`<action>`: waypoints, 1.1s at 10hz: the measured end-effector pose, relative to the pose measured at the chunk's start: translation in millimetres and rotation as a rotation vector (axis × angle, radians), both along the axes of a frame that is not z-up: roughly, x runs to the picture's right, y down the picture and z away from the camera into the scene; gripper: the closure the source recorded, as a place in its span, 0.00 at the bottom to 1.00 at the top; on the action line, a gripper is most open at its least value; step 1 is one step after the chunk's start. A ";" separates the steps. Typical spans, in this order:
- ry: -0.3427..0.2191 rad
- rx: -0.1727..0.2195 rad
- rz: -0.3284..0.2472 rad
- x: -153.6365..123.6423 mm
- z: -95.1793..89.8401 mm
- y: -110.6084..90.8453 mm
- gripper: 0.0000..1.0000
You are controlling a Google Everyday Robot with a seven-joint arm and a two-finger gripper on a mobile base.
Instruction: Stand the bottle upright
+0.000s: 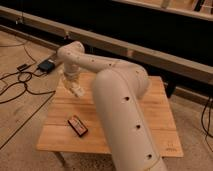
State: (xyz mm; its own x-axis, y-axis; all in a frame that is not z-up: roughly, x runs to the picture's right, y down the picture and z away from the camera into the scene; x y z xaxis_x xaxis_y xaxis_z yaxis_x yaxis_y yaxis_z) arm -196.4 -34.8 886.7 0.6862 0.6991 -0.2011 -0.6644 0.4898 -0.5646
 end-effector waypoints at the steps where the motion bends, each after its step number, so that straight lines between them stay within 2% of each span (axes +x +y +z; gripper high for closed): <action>1: -0.005 0.015 0.059 8.7 -0.6 -1.8 1.00; 3: 0.017 0.055 0.121 22.6 1.3 1.5 1.00; 4: 0.035 0.082 0.134 27.7 2.7 2.5 1.00; 5: 0.059 0.125 0.135 32.1 4.6 4.2 1.00; 6: 0.083 0.207 0.123 32.3 3.1 5.3 1.00; 8: 0.084 0.293 0.117 21.0 -6.6 8.1 1.00; 10: 0.088 0.343 0.125 18.7 -14.5 16.8 1.00; 11: 0.086 0.352 0.132 17.4 -17.0 21.8 1.00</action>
